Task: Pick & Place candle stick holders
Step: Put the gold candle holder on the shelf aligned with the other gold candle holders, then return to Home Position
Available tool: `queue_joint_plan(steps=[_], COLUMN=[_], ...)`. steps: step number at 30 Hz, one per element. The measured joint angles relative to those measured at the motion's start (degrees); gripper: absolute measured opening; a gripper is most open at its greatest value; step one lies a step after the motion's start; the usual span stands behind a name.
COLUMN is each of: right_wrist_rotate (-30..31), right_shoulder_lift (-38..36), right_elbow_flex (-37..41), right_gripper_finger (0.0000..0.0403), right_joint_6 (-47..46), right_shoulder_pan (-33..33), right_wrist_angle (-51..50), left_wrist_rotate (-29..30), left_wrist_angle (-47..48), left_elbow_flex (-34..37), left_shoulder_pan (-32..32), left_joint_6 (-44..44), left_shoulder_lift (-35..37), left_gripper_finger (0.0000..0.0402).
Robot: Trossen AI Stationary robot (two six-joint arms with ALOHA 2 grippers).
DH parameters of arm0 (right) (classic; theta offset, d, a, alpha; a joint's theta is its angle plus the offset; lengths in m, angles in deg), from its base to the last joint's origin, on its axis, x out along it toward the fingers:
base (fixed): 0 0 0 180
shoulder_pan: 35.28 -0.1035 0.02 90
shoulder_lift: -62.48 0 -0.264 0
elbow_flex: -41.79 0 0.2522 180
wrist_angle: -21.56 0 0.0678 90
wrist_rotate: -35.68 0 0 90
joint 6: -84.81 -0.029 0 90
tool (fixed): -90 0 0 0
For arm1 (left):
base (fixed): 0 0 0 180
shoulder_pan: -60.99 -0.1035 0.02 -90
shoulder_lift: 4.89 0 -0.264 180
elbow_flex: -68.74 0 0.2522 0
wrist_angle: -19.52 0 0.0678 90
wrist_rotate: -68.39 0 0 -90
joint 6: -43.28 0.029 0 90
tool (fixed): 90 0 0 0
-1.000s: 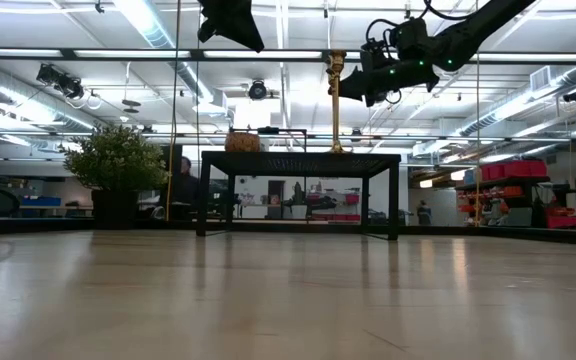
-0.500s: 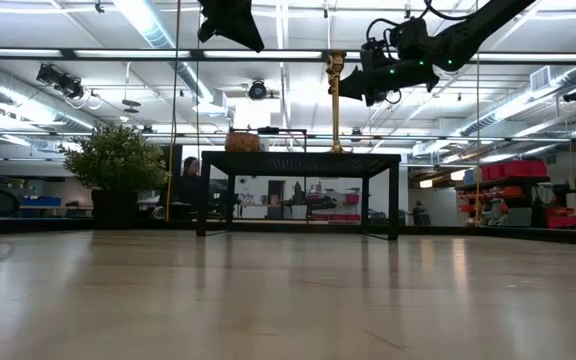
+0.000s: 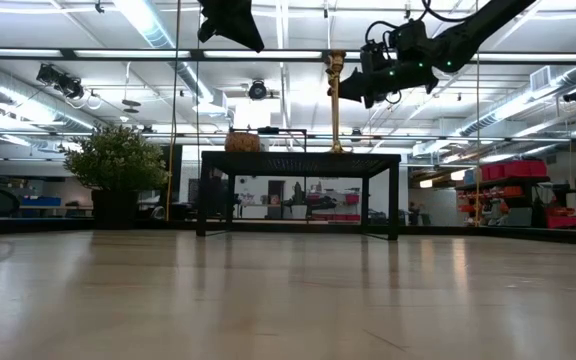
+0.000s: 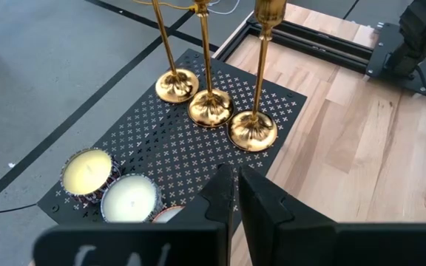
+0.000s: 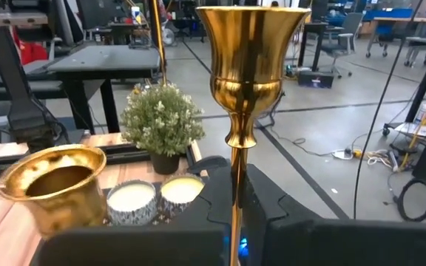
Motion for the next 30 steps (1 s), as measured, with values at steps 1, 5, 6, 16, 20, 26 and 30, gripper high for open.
queue_joint_plan(steps=[1, 5, 6, 16, 20, 26, 30], right_wrist_rotate=[0.03, -0.04, -0.04, 3.2, 3.18, 3.15, 3.07], right_shoulder_lift=[0.21, 0.68, 0.87, 1.06, 1.02, 1.02, 0.43], right_elbow_flex=[-0.01, -0.03, -0.05, 0.02, 0.02, 0.02, 0.02], right_gripper_finger=[0.0006, 0.0007, 0.0009, 0.0063, 0.0091, 0.0129, 0.0151], right_joint_6=[-0.25, -0.86, -1.07, -2.96, -2.97, -2.81, -3.21], right_shoulder_pan=[0.01, 0.0, 0.0, 0.02, 0.02, 0.04, 0.04], right_wrist_angle=[0.23, 0.83, 1.04, 0.33, 0.64, 0.9, 0.9], left_wrist_rotate=[0.0, -0.02, -0.02, -0.02, -0.02, -0.02, -0.02], left_wrist_angle=[0.01, 0.0, 0.0, 0.0, 0.01, 0.0, 0.0], left_elbow_flex=[0.0, 0.0, 0.0, 0.0, 0.0, 0.0, 0.0], left_shoulder_pan=[-0.01, 0.0, 0.0, 0.0, 0.0, 0.0, 0.0], left_joint_6=[-0.01, -0.01, -0.01, -0.02, -0.02, -0.03, -0.01], left_shoulder_lift=[0.0, 0.0, 0.0, 0.0, 0.0, 0.0, 0.0], left_gripper_finger=[0.0028, 0.0028, 0.0028, 0.0028, 0.0028, 0.0028, 0.0028])
